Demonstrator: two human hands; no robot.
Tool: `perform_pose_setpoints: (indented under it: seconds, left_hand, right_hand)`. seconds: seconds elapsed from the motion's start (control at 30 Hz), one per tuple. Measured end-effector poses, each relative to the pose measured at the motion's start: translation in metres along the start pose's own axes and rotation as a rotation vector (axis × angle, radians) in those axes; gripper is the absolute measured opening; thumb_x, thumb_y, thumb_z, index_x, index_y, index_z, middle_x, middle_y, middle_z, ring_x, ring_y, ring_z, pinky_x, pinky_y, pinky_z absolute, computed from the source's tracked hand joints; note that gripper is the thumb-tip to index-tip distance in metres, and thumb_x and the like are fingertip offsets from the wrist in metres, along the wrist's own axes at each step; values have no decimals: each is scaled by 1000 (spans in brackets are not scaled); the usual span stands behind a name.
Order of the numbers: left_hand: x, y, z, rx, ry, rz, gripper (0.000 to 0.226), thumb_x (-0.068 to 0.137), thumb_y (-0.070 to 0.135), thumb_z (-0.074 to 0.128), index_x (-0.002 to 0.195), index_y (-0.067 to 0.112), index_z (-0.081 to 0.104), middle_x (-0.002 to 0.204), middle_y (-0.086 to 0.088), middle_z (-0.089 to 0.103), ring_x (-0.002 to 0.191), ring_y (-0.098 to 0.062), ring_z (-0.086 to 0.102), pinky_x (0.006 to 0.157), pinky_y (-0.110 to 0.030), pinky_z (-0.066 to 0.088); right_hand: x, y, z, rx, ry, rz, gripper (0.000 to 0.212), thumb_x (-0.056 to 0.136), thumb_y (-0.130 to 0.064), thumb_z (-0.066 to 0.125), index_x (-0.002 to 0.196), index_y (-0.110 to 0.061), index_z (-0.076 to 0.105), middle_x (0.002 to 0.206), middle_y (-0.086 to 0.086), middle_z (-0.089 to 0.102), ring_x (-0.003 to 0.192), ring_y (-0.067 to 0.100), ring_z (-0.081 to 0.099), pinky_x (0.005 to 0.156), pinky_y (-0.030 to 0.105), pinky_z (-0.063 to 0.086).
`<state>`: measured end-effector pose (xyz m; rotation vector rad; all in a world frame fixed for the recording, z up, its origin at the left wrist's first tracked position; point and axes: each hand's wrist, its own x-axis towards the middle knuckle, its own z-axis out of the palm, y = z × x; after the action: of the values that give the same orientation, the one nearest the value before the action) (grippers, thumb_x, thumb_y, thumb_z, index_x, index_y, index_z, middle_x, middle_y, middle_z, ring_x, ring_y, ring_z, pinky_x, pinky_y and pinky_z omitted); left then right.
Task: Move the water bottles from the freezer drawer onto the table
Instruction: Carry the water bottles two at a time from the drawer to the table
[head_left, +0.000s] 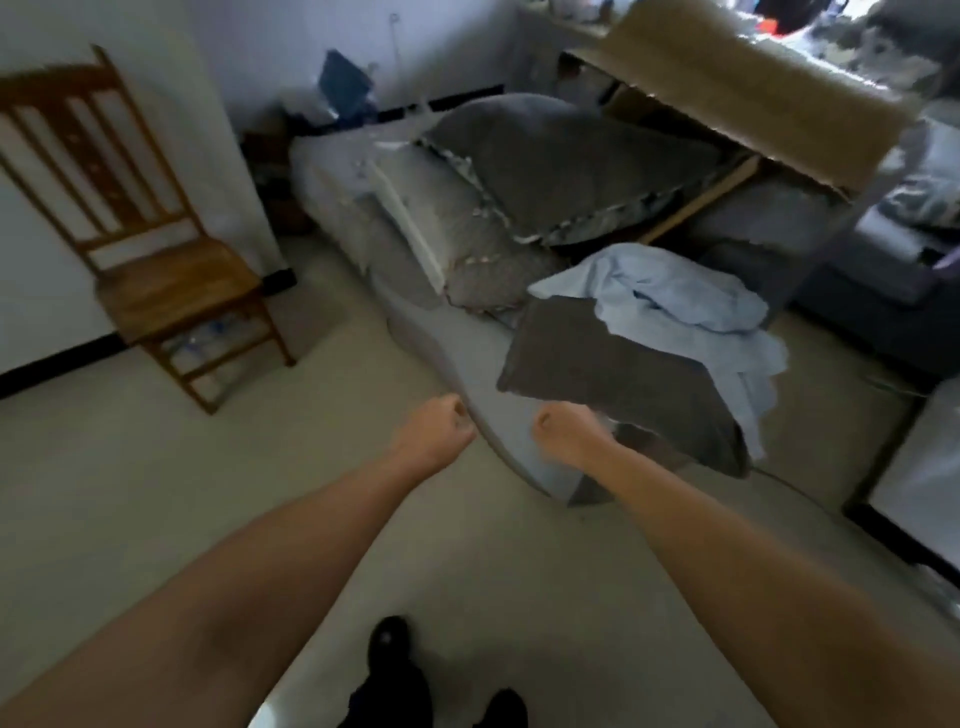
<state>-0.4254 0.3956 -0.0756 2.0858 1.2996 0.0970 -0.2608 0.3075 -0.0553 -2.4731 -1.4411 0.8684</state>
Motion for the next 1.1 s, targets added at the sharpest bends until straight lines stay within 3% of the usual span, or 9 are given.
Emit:
perform_pose_setpoints:
  seconds: [0.07,0.13,0.27,0.53,0.67,0.77,0.9,0.93,1.1]
  left_hand:
    - [-8,-32,-16,-28,28,-116,34,86,24,60,116,8,60,113,-16,64,106,-31,60,90,-36,48]
    - [-14,-63,-32,-45,72,-206,37,87,28,59,120,11,59,116,-13,65,109,-30,59,93,-35,47]
    - [-21,-129,-72,-121,152,-366,38,90,30,57,124,12,57,115,-10,64,108,-27,60,92,-32,47]
    - [-6,-248,-183,-187,293,-459,36,89,26,57,120,8,56,113,-14,63,103,-29,60,89,-37,50]
    - [-15,-304,-243,-194,365,-505,35,90,27,56,121,10,54,112,-12,61,103,-27,59,88,-36,48]
    - [-31,-350,-277,-232,445,-592,32,91,26,55,119,10,56,107,-9,61,99,-25,58,85,-34,46]
    - [-49,-383,-295,-285,485,-679,36,92,28,56,123,11,54,119,-10,61,107,-27,58,89,-34,46]
    - [-67,-437,-320,-319,568,-775,36,92,28,57,124,11,54,120,-11,60,108,-27,58,90,-34,46]
    - [-84,-502,-352,-345,616,-896,36,90,29,58,122,13,56,119,-10,61,109,-26,58,90,-33,46]
  right_hand:
    - [17,-34,15,-65,-60,-93,25,93,-15,41,78,-4,58,93,18,65,93,32,64,75,33,47]
    - [31,-67,30,-111,-114,-178,29,94,-15,42,96,2,66,104,19,68,99,34,63,82,36,49]
    - [61,-144,60,-180,-162,-349,33,96,-22,44,107,0,67,113,19,67,107,35,62,90,39,49]
    - [117,-319,95,-246,-179,-519,31,95,-22,46,108,-3,68,115,17,68,107,32,62,88,35,49]
    - [137,-407,116,-274,-214,-569,20,94,-22,46,90,-13,64,104,13,69,97,29,64,74,27,44]
    - [142,-472,140,-283,-279,-646,23,95,-26,46,93,-11,64,99,9,68,90,25,65,78,33,50]
    - [140,-521,158,-292,-350,-697,28,96,-28,44,100,-10,65,101,7,66,93,25,65,84,40,55]
    - [146,-592,198,-354,-406,-799,29,96,-28,44,98,-9,65,99,8,67,91,25,65,83,41,55]
    - [155,-674,246,-451,-446,-940,30,94,-23,45,92,-4,68,90,15,70,84,29,66,78,39,54]
